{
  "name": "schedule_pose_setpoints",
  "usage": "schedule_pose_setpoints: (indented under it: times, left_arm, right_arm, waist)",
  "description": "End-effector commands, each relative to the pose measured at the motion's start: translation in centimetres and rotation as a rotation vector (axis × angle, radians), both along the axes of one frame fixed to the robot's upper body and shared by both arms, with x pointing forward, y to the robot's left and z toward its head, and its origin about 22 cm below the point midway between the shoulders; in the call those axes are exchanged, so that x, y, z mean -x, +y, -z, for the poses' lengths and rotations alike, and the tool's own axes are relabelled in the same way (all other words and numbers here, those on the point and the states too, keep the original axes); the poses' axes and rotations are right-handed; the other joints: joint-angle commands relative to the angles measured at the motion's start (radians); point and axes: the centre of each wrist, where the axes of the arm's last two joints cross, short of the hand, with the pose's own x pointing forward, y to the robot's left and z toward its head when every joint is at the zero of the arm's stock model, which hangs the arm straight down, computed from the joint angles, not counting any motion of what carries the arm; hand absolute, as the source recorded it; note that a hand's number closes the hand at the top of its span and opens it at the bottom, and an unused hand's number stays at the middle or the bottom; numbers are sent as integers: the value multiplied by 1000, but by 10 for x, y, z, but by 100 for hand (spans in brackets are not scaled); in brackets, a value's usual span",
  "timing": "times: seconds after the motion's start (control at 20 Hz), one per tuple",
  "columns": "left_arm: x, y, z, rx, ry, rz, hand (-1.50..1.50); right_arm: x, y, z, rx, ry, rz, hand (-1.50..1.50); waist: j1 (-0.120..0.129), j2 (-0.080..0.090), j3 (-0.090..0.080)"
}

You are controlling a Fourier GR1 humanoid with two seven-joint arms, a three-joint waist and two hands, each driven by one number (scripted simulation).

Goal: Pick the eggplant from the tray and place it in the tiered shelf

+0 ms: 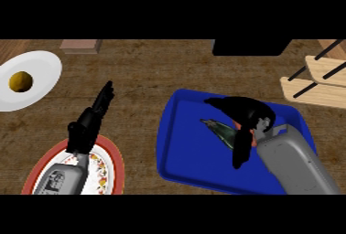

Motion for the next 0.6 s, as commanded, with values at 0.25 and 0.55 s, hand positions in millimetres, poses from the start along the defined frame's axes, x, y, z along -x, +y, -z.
schedule_pose_setpoints:
  times: [0.25, 0.55]
  left_arm:
    - [2, -13, 11, -10, 1, -18, 0]
    - [4, 1, 1, 1, 6, -6, 0]
  right_arm:
    - [0, -2, 15, 56, 7, -4, -150]
    - [-4, -10, 49, 67, -2, 0, -150]
  waist:
    - [-1, 0, 0]
    - [1, 0, 0]
